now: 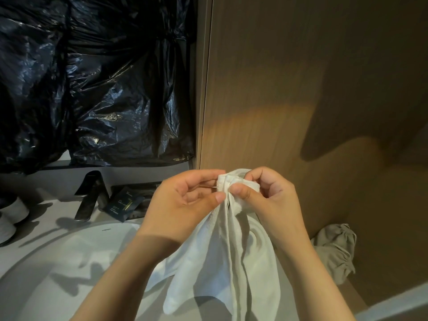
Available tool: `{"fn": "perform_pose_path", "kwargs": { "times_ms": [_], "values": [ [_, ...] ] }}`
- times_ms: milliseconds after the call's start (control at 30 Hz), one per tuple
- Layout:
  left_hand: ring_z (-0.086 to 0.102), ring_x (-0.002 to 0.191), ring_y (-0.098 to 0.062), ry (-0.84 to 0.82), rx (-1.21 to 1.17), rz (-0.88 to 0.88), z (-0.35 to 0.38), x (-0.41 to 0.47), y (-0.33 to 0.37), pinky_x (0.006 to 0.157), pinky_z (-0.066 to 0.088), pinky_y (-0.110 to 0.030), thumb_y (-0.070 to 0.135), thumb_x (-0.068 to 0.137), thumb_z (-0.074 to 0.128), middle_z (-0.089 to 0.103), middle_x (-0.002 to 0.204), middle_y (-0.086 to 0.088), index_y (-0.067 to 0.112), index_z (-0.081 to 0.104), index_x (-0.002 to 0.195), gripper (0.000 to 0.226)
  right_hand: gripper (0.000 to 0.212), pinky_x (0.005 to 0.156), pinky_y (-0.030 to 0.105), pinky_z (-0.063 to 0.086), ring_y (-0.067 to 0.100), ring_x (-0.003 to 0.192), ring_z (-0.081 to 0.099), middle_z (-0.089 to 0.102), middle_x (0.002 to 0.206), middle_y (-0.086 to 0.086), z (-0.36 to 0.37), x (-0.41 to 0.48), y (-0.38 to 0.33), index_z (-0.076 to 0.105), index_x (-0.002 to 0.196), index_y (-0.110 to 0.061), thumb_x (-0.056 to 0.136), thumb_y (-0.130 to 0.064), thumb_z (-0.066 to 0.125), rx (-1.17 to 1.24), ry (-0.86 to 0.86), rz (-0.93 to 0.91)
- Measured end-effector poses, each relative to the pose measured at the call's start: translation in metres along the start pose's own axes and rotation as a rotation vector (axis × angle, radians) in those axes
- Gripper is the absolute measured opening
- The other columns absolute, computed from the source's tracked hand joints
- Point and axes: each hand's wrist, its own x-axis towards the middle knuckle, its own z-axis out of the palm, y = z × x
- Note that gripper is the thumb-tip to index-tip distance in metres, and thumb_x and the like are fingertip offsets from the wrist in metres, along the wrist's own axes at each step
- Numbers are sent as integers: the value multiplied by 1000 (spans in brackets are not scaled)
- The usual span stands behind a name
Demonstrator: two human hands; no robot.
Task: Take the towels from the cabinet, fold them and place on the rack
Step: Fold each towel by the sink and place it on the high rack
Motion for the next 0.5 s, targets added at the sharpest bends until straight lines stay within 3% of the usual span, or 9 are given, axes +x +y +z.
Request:
{"fn": "perform_pose_path", "kwargs": {
  "times_ms": [233,367,500],
  "values": [
    [72,89,-21,24,67,9,-2,1,-2,84,58,-32,-3,78,73,75,94,-4,18,73,104,33,20,58,24,49,20,68,59,67,77,6,-1,0,-6,70,79,-14,73,-33,76,-3,-35,18],
    [72,88,-22,34,68,9,-4,1,-4,85,58,-35,-4,78,72,76,93,-4,18,73,101,32,2,64,31,54,25,78,64,70,83,3,-7,0,-9,73,83,-19,83,-20,74,-41,-83,22],
    [73,88,-22,35,29,-1,-3,0,-4,86,58,-33,1,78,72,76,93,-4,15,73,102,28,5,65,38,52,28,76,61,69,81,3,-4,-2,-9,72,81,-21,83,-19,76,-97,-63,-26]
  ]
}}
